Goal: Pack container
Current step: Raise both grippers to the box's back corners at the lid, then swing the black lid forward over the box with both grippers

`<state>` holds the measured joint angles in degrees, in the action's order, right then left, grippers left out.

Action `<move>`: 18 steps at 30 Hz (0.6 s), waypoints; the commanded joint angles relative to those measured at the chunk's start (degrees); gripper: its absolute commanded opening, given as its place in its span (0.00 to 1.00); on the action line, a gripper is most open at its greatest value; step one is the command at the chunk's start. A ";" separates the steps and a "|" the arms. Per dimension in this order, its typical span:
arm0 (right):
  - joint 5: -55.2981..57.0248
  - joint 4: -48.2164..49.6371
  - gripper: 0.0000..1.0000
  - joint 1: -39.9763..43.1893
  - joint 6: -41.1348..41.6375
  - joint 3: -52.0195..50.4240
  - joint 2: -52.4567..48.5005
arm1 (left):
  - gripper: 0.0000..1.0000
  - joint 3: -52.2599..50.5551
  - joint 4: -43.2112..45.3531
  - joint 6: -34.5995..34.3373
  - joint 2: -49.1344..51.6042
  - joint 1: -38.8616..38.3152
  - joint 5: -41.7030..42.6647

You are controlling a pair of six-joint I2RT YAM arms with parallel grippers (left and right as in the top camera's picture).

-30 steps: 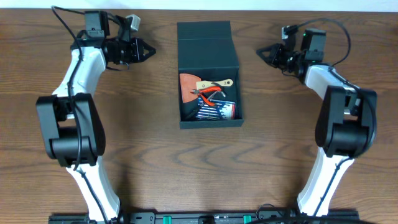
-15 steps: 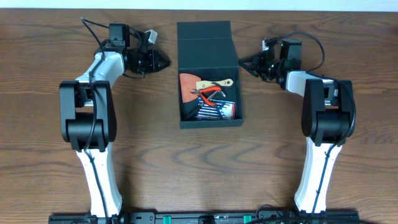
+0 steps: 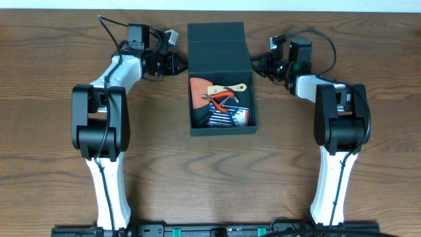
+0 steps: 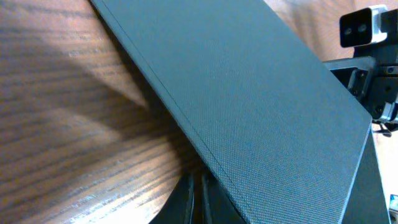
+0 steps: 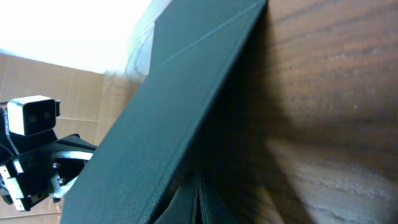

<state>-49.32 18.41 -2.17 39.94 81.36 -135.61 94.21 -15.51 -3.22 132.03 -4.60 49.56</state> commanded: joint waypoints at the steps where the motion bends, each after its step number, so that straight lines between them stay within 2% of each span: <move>1: -1.01 2.29 0.01 -0.33 0.31 0.11 -0.48 | 0.06 -0.13 1.29 -0.37 0.90 0.17 0.59; 4: -3.85 6.82 0.01 -0.20 0.57 0.11 -0.48 | 0.06 -0.11 2.45 -0.70 0.90 0.17 1.49; 12: -12.13 18.78 0.01 1.05 14.43 0.72 -0.24 | 0.06 -0.11 10.54 -5.18 0.50 0.20 6.80; 18: -13.27 21.29 0.01 1.33 19.82 0.76 1.20 | 0.06 -0.11 12.15 -5.22 -3.80 0.17 5.49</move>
<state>-59.05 39.00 -0.86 54.94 81.28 -135.61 94.19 -3.68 -7.60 131.90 -4.45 54.50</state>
